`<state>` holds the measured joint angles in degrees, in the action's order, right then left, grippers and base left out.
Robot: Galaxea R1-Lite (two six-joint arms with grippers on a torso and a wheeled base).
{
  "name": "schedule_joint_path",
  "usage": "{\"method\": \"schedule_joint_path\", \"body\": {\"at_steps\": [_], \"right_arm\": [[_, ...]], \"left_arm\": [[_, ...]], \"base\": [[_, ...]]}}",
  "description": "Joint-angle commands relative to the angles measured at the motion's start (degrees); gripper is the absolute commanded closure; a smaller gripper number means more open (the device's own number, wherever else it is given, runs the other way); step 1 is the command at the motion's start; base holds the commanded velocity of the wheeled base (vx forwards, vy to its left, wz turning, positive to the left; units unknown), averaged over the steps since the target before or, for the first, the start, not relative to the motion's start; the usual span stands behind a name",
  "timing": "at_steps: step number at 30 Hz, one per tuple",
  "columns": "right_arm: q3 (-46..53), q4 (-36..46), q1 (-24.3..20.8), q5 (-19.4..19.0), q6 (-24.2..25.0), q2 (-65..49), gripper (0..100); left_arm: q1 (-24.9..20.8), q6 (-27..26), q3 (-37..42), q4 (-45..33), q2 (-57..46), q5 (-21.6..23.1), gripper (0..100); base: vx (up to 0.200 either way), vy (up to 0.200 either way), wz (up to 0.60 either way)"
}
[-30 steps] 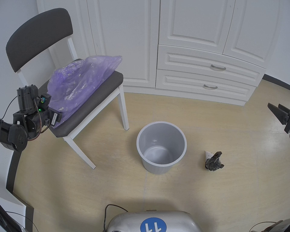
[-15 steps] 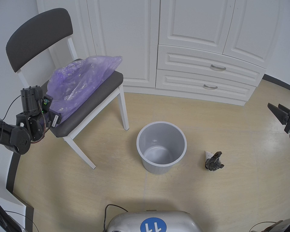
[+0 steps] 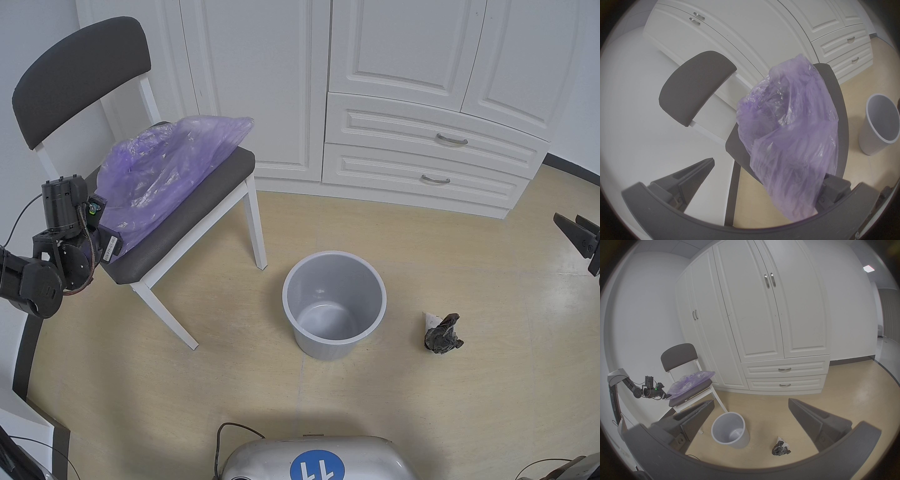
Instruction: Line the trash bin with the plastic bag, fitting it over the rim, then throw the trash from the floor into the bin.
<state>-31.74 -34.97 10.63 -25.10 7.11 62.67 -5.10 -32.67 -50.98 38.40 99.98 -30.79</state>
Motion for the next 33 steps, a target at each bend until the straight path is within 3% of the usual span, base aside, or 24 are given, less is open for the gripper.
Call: {"method": "schedule_joint_path", "body": {"at_steps": [1,2,14,19,25,27,30,33], "right_arm": [[0.0,0.0,0.0,0.0,0.0,0.2,0],[0.0,0.0,0.0,0.0,0.0,0.3,0],[-0.3,0.0,-0.3,0.0,-1.6,1.4,0],[-0.2,0.0,-1.6,0.0,-1.7,1.0,0],[-0.7,-0.1,-7.8,1.1,-3.8,1.1,0],[-1.2,-0.2,-16.0,7.1,-3.8,1.4,0],[-1.7,-0.3,-21.2,16.7,-3.9,2.2,0],[-1.8,-0.4,-23.0,20.2,-4.4,2.5,0]], "left_arm": [[0.1,0.0,0.0,0.0,0.2,-0.1,0],[0.1,0.0,0.0,0.0,0.2,-0.1,100],[0.0,0.2,0.7,0.9,-0.1,-0.1,100],[-0.3,0.5,3.0,8.0,0.3,0.1,100],[-2.2,0.9,7.1,14.3,-0.6,1.2,100],[-5.1,1.7,7.6,17.1,-1.9,1.7,100],[-8.1,4.2,7.9,18.5,-3.0,1.7,100],[-10.4,6.8,8.4,18.9,-4.1,1.8,100]], "base": [[0.000,0.000,0.00],[0.000,0.000,0.00],[0.000,0.000,0.00],[0.000,0.000,0.00],[0.000,0.000,0.00],[0.000,0.000,0.00],[0.000,0.000,0.00],[0.000,0.000,0.00]]}}
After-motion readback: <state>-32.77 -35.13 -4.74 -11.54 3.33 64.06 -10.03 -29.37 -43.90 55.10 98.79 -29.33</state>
